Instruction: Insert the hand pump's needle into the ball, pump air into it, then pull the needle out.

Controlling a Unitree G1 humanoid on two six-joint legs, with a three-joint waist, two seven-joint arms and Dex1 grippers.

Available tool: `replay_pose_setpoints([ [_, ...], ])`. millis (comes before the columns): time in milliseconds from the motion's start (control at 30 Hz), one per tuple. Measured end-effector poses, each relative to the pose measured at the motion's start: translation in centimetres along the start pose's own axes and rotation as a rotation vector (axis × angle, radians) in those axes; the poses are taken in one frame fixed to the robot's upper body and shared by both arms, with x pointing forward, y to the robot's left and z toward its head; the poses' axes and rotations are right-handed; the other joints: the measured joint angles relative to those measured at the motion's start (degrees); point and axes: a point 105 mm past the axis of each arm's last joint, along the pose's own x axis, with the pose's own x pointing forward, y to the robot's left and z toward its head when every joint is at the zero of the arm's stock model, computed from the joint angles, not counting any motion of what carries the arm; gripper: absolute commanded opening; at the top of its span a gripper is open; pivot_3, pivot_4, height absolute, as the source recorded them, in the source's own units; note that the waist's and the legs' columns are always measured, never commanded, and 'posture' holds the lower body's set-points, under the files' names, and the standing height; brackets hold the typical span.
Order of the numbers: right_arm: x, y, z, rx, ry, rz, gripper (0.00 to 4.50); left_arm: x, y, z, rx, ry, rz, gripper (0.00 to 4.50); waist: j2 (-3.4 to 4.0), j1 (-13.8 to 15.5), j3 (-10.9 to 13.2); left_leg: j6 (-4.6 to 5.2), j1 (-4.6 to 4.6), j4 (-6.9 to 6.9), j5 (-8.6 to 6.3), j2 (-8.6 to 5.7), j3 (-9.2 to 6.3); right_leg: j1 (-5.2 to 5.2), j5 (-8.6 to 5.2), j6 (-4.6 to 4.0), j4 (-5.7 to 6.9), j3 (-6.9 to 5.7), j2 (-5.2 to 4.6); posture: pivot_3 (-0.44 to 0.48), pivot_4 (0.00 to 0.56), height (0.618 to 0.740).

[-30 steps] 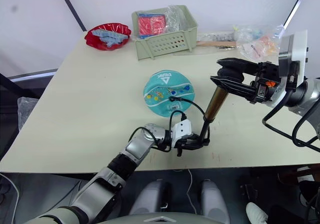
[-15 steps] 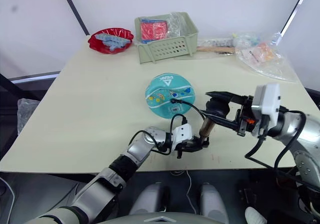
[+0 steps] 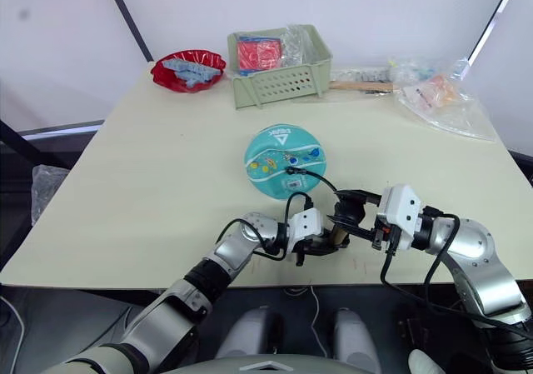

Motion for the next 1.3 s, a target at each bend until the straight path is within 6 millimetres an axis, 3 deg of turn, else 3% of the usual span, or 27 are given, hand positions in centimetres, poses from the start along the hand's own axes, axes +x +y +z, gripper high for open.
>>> replay_pose_setpoints([
  [400, -0.3, -1.6, 1.2, 0.068, -0.012, -0.032, 1.67, 0.2, 0.1, 0.2, 0.004, -0.009, -0.003, 1.08, 0.28, 0.1, 0.0, 0.03, -0.09, 0.01, -0.02, -0.05, -0.02, 0.01, 0.01, 0.0, -0.11, -0.02, -0.17, 0.0, 0.15, 0.738],
  [567, -1.7, -3.7, 4.9, 0.09, -0.057, -0.038, 1.67, 0.3, 0.3, 0.5, 0.009, -0.017, -0.002, 1.08, 0.52, 0.1, 0.3, 0.05, -0.25, -0.01, -0.03, -0.07, -0.08, -0.06, 0.0, 0.0, -0.18, -0.09, -0.26, 0.0, 0.15, 0.738],
  [833, -2.9, -4.8, 9.3, 0.072, -0.116, -0.015, 1.67, 0.3, 0.3, 0.6, 0.005, -0.023, -0.004, 1.08, 0.67, 0.0, 0.6, 0.07, -0.27, -0.02, -0.04, -0.08, -0.06, -0.06, 0.01, 0.02, -0.25, -0.2, -0.6, 0.0, 0.15, 0.738],
  [967, -3.5, -5.8, 12.7, 0.028, -0.153, 0.002, 1.67, 0.4, 0.2, 0.7, 0.006, -0.027, -0.006, 1.08, 0.69, 0.0, 0.8, 0.08, -0.34, -0.04, -0.04, -0.08, -0.08, -0.11, 0.02, 0.01, -0.29, -0.53, -0.81, 0.0, 0.15, 0.738],
  [1300, -3.5, -6.3, 13.0, 0.087, -0.143, 0.008, 1.67, 0.4, 0.4, 1.1, 0.02, -0.038, -0.005, 1.08, 0.69, 0.0, 0.8, 0.13, -1.05, -0.05, -0.07, -0.08, -0.18, -0.7, 0.07, 0.03, -0.45, -0.86, -1.16, 0.0, 0.15, 0.738],
])
